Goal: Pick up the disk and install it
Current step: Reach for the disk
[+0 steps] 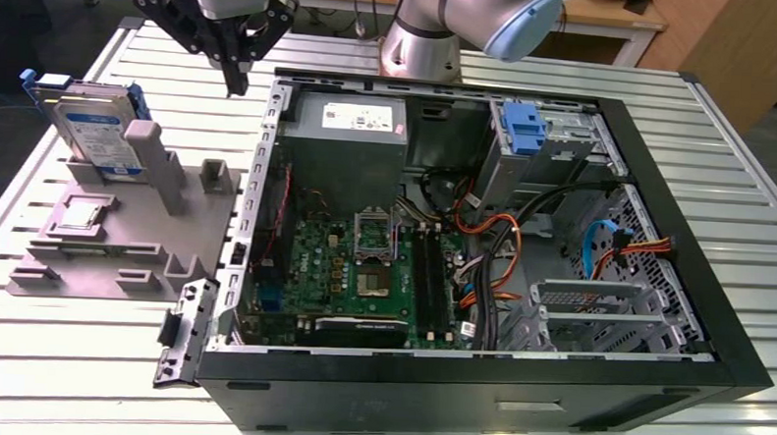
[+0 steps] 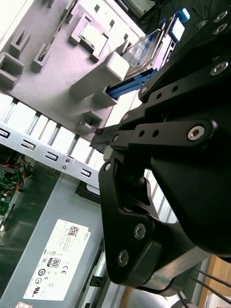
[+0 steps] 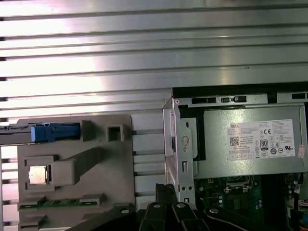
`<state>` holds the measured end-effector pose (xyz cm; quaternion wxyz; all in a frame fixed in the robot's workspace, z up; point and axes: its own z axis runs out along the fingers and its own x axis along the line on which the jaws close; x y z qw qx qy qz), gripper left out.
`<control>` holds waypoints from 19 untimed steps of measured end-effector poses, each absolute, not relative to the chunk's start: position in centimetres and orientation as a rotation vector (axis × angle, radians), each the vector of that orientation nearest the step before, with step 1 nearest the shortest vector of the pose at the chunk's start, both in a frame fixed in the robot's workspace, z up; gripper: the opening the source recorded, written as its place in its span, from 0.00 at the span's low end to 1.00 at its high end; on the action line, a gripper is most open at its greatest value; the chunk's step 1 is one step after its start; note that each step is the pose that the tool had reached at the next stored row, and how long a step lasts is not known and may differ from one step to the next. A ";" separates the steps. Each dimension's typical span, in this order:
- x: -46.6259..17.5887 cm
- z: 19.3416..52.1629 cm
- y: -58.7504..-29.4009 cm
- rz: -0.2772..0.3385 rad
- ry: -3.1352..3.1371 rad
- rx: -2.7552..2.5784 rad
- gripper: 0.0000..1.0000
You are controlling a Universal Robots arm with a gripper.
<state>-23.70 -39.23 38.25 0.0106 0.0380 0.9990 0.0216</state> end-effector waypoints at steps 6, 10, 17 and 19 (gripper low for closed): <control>-23.9 38.2 -39.0 0.067 3.117 0.118 0.10; -24.0 38.2 -39.0 0.068 3.117 0.118 0.10; -24.4 38.2 -39.0 0.067 3.117 0.118 0.10; -24.4 38.2 -39.0 0.067 3.117 0.118 0.10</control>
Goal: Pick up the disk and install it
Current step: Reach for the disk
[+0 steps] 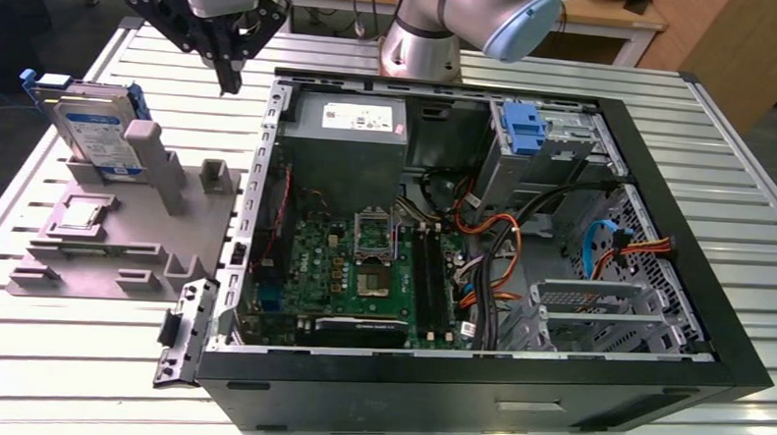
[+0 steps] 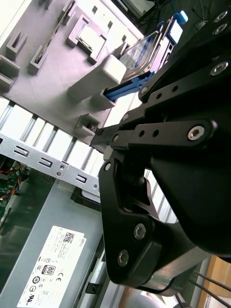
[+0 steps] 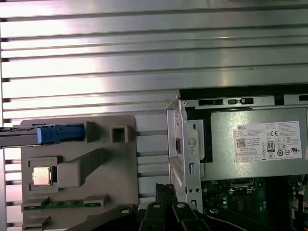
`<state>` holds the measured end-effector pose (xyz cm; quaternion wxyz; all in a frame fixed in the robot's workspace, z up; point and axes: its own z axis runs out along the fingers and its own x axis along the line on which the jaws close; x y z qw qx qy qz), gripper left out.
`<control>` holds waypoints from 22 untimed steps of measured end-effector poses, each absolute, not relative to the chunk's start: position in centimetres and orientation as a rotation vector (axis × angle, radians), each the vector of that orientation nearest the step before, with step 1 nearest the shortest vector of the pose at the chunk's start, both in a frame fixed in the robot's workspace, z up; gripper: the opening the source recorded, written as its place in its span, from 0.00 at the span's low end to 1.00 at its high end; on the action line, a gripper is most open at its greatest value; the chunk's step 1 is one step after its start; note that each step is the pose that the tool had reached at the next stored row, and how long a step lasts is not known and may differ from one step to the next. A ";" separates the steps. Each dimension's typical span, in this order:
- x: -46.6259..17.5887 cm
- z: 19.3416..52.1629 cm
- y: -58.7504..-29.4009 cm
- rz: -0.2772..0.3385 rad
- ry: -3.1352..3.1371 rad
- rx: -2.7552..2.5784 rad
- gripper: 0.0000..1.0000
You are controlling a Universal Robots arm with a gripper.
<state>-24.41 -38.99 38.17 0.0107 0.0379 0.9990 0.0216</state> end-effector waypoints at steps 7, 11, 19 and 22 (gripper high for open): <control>-24.6 38.2 -39.0 0.067 3.117 0.118 0.10; -25.0 38.1 -39.0 0.067 3.117 0.118 0.10; -25.2 38.1 -39.0 0.067 3.117 0.118 0.10; -25.3 38.1 -39.0 0.067 3.117 0.118 0.10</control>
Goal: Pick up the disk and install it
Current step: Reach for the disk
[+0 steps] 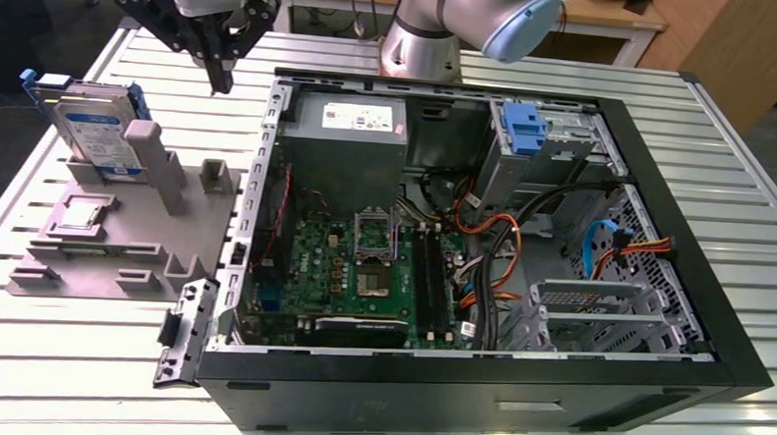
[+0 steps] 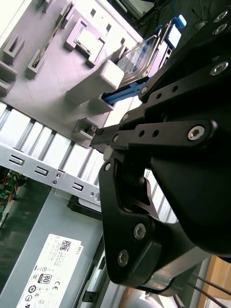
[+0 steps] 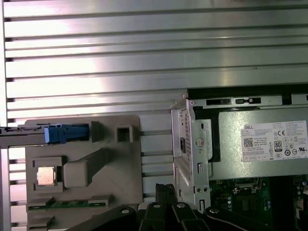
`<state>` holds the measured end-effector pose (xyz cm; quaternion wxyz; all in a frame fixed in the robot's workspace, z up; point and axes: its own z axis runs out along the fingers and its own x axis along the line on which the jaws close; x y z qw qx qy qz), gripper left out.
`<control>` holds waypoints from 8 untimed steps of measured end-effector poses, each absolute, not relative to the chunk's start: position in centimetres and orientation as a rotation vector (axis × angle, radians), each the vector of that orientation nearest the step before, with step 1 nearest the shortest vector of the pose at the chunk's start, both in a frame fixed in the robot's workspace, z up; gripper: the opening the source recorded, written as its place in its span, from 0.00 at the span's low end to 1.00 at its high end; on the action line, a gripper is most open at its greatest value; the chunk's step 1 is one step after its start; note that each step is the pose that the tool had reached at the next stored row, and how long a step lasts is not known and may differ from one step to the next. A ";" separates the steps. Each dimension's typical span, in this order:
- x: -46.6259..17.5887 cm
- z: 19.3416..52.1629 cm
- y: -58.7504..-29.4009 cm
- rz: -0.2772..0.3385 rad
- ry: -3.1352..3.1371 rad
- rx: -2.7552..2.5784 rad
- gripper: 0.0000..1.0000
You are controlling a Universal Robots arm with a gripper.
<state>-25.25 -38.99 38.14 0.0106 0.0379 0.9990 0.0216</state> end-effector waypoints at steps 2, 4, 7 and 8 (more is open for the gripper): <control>-25.3 38.1 -39.0 0.067 3.117 0.118 0.10; -25.4 38.1 -39.0 0.067 3.117 0.118 0.10; -25.4 38.1 -39.0 0.067 3.117 0.118 0.10; -25.5 38.1 -39.0 0.067 3.117 0.118 0.10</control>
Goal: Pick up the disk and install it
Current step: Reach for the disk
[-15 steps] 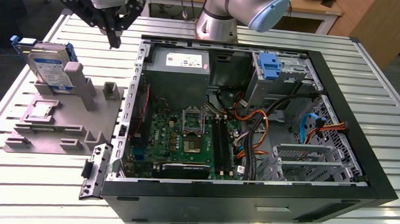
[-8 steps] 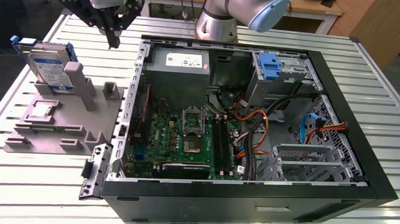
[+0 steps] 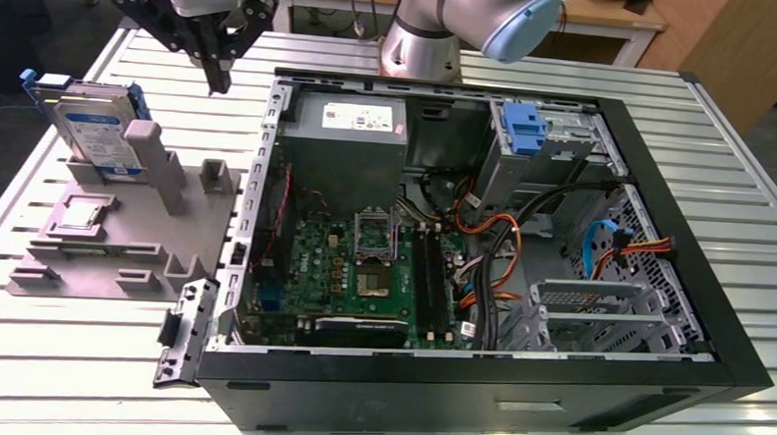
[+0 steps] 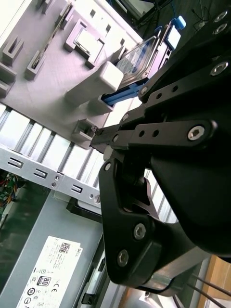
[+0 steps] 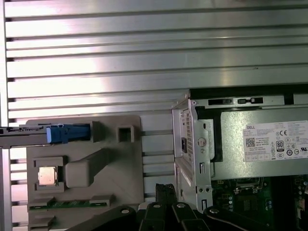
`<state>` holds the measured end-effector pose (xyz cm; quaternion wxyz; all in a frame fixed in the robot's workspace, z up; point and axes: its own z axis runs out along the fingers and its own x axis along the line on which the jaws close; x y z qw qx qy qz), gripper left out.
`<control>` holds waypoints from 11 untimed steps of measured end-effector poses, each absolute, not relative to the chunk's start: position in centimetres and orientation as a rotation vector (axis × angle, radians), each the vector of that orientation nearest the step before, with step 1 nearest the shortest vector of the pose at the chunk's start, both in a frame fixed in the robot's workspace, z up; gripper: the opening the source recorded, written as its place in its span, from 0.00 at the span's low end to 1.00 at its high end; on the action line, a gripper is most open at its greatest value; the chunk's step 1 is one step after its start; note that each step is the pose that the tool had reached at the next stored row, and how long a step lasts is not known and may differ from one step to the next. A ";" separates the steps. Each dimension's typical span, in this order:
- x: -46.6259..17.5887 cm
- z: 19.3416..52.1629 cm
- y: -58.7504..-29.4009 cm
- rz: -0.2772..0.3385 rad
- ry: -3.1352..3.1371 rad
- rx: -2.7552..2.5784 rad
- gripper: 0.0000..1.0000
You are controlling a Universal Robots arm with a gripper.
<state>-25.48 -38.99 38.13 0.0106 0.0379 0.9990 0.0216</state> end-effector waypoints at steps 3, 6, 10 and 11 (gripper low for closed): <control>-25.6 38.1 -39.0 0.067 3.117 0.118 0.10; -25.7 38.1 -39.0 0.067 3.117 0.118 0.10; -25.7 38.1 -38.8 0.067 3.117 0.118 0.10; -25.7 38.1 -38.8 0.067 3.117 0.118 0.10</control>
